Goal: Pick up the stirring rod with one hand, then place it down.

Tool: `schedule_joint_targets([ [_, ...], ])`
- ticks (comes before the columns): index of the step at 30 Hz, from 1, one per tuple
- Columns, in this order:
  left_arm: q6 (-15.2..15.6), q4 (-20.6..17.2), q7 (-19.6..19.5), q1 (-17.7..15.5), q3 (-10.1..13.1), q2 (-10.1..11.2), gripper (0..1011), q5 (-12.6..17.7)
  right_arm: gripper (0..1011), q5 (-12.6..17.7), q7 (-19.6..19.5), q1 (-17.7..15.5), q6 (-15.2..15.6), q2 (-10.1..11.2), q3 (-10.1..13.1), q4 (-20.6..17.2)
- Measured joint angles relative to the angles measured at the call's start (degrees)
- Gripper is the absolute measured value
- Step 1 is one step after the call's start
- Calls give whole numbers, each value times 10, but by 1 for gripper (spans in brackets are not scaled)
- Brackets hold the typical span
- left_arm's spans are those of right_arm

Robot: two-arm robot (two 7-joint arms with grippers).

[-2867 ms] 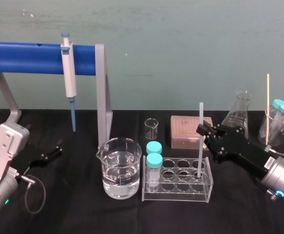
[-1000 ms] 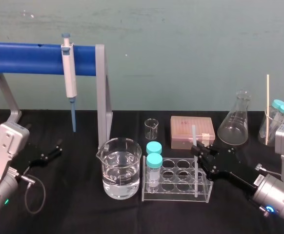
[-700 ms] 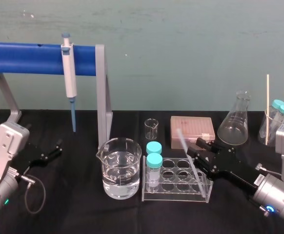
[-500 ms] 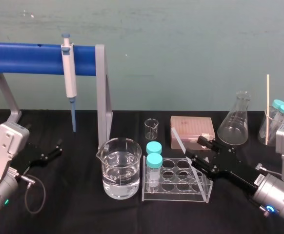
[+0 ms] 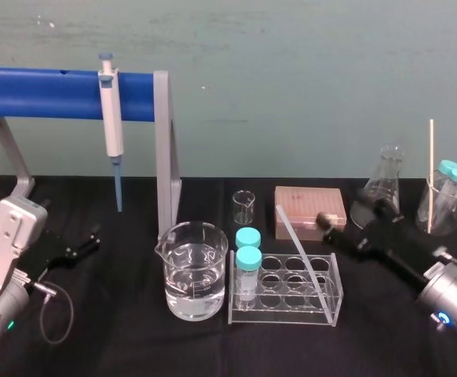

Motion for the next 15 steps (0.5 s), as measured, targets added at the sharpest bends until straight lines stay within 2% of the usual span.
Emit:
schedule_joint_targets([
  [2,0,0,0,0,0,0,1000,0,1000,-18,-42,-8,4,-7,12,-11],
  [3,0,0,0,0,0,0,1000,0,1000,-36,-90,-15,12,-14,23,-18],
  [5,0,0,0,0,0,0,1000,0,1000,-52,-129,-21,24,-23,32,-22],
  [6,0,0,0,0,0,0,1000,0,1000,-66,-162,-26,40,-30,40,-23],
  [8,0,0,0,0,0,0,1000,0,1000,-76,-197,-31,64,-40,47,-19],
  [9,0,0,0,0,0,0,1000,0,1000,-76,-197,-31,64,-40,47,-19],
  [12,0,0,0,0,0,0,1000,0,1000,-76,-213,-33,100,-52,53,-5],
  [15,0,0,0,0,0,0,1000,0,1000,-75,-213,-32,114,-58,54,6],
])
